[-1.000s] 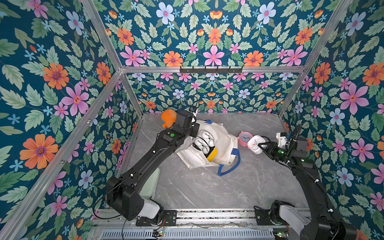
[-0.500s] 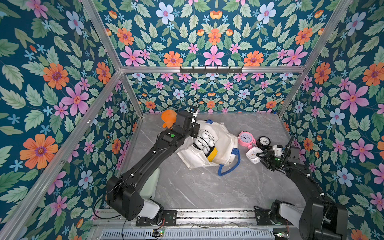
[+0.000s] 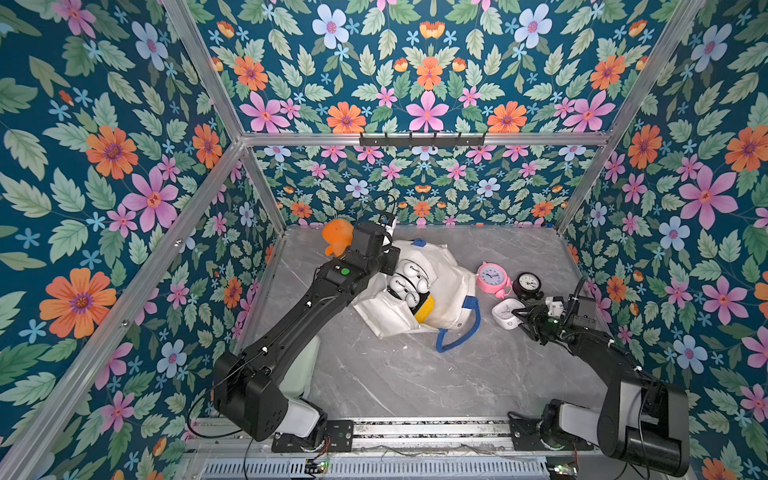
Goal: Take the alarm clock out of the canvas bag
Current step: Place the alarm at the center of the board.
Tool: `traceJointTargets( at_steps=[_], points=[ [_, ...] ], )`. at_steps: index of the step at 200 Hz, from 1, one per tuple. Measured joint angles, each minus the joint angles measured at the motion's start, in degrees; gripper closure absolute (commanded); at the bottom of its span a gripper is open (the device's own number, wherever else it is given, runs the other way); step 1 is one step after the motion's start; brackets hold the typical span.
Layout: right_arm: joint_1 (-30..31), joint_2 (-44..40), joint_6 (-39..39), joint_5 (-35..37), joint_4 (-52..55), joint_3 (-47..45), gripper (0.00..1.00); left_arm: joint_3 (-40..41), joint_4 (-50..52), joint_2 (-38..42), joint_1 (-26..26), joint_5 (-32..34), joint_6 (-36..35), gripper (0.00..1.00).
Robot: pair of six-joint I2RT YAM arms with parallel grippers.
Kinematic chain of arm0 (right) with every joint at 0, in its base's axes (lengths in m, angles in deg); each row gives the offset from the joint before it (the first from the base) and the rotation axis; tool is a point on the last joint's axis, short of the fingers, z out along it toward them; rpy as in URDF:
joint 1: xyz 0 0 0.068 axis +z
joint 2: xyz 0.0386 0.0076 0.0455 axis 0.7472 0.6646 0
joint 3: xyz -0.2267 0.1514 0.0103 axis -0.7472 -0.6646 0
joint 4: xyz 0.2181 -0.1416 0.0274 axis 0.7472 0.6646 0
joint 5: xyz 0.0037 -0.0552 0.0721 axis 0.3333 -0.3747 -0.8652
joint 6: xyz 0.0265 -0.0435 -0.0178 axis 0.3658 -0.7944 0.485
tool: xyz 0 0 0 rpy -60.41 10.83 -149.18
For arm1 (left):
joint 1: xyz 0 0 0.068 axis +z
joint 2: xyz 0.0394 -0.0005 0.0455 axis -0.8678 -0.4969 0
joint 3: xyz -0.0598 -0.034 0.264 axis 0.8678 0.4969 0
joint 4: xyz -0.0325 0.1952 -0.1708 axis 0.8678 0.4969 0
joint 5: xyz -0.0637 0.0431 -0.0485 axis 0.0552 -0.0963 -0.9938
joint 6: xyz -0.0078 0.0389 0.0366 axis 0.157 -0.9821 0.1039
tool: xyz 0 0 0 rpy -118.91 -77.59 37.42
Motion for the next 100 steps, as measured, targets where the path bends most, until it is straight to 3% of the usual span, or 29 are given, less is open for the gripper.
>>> traceJointTargets(
  at_steps=[62,100],
  points=[
    [-0.61,3.13,0.17,0.0,-1.05,-0.17,0.85,0.09,-0.24,0.0,0.0,-0.46,0.02,1.0],
    [-1.03,5.81,0.17,-1.53,-3.21,0.0,0.75,0.07,-0.31,0.0,0.0,-0.96,0.02,1.0]
  ],
)
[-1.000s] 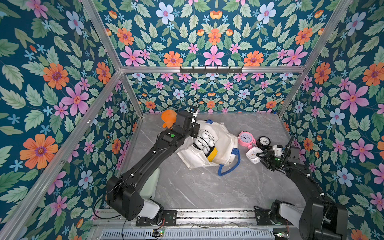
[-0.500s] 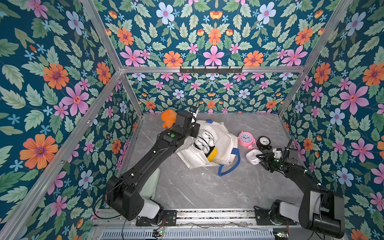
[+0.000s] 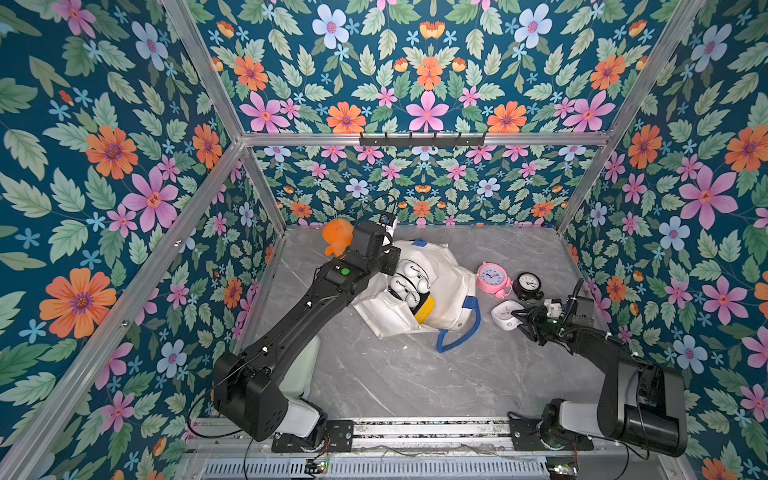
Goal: Take the alarm clock out of the canvas bag
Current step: Place the alarm at the center of the board.
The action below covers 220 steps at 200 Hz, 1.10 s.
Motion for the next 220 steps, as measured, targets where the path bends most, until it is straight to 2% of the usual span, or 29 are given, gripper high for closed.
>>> traceJointTargets(
  at_steps=[62,96,143,220],
  points=[
    [-1.01,3.87,0.28,-3.28,-3.48,0.13,0.63,-0.52,-0.13,-0.74,0.02,-0.46,0.0,1.0],
    [-1.75,5.99,0.44,-4.63,-5.2,0.48,0.63,-0.76,0.02,-0.85,0.0,-1.03,0.0,1.0],
    [-2.99,9.46,0.48,-7.21,-9.05,0.57,0.57,-0.85,0.15,-0.85,0.0,-1.6,0.0,1.0],
    [-4.24,10.47,-0.04,-5.05,-9.07,0.39,0.49,-0.83,0.15,-0.85,0.02,-1.64,0.17,1.0]
  ],
)
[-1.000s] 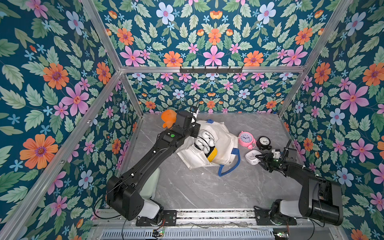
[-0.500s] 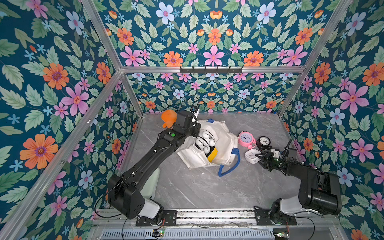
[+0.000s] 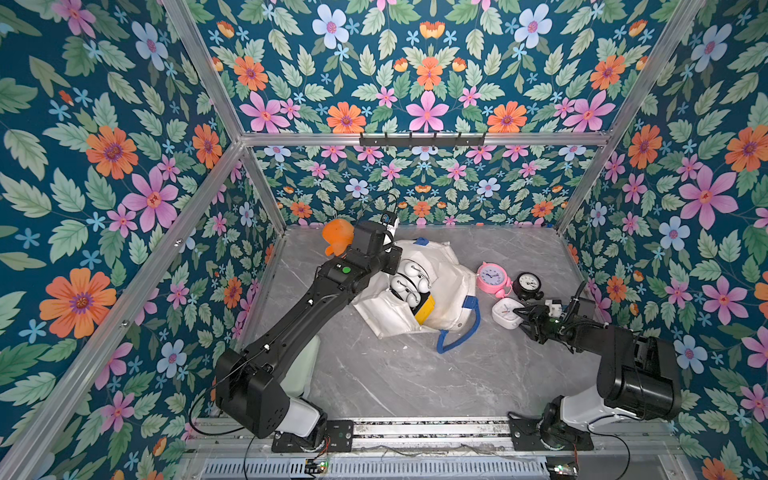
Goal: Take the alarm clock out of the canvas bag
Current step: Place the alarm at the center of the board.
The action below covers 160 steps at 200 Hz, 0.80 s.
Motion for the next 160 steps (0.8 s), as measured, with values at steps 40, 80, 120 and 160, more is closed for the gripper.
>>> traceJointTargets(
  at_steps=[40,80,120,160],
  points=[
    [-1.38,-1.05,-1.14,0.98,1.92,0.0,0.46,0.07,-0.07,0.0,0.0,-0.09,0.02,1.0],
    [-2.54,-3.3,-2.6,1.9,5.01,0.37,0.43,0.13,-0.2,0.0,0.0,-0.2,0.2,1.0],
    [-2.84,-10.91,-4.66,4.94,11.15,2.58,0.36,0.24,-0.17,0.15,0.0,-0.39,0.2,1.0],
    [-1.14,-23.23,-7.19,8.83,16.85,7.89,0.36,0.24,-0.22,0.17,0.0,-1.03,0.2,1.0]
  ],
)
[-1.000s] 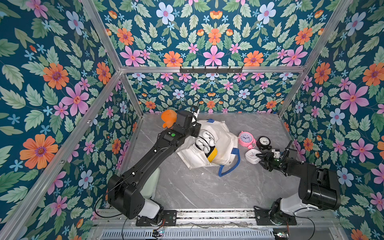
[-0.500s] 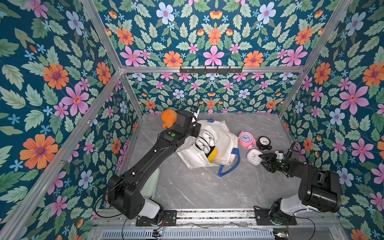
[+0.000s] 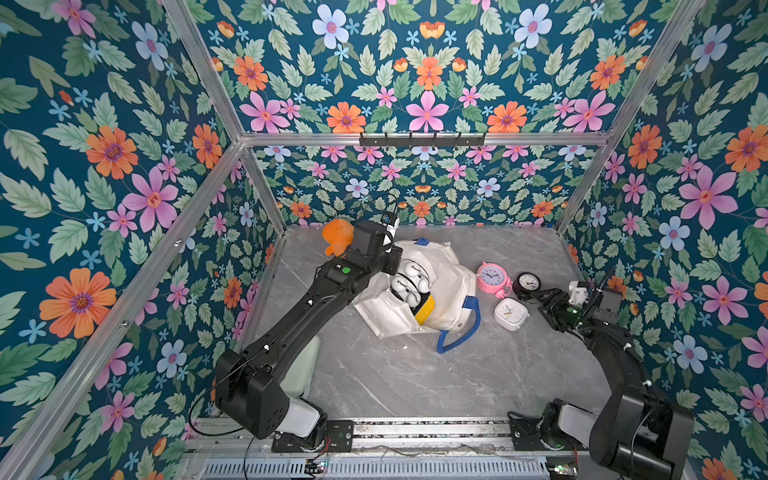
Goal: Take the alarm clock out of the canvas bag
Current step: Place the alarm at the center of the board, then pick up the alarm from the canvas bag.
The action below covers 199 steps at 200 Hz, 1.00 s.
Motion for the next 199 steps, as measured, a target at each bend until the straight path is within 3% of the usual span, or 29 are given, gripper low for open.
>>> traceJointTargets(
  at_steps=[30,84,147,199],
  points=[
    [4.15,-4.48,-0.17,1.2,1.95,4.37,0.36,0.0,-0.07,0.0,0.0,-1.03,0.0,1.0],
    [24.9,-4.94,-5.31,4.92,3.58,18.03,0.37,0.0,-0.52,0.0,0.0,-2.49,0.02,1.0],
    [49.4,2.69,-15.61,17.73,4.15,27.32,0.39,0.17,-0.44,0.37,0.0,-4.66,0.0,1.0],
    [57.79,12.07,-20.17,27.8,6.05,30.99,0.44,0.42,-0.85,0.59,0.0,-7.56,-0.28,1.0]
  ],
)
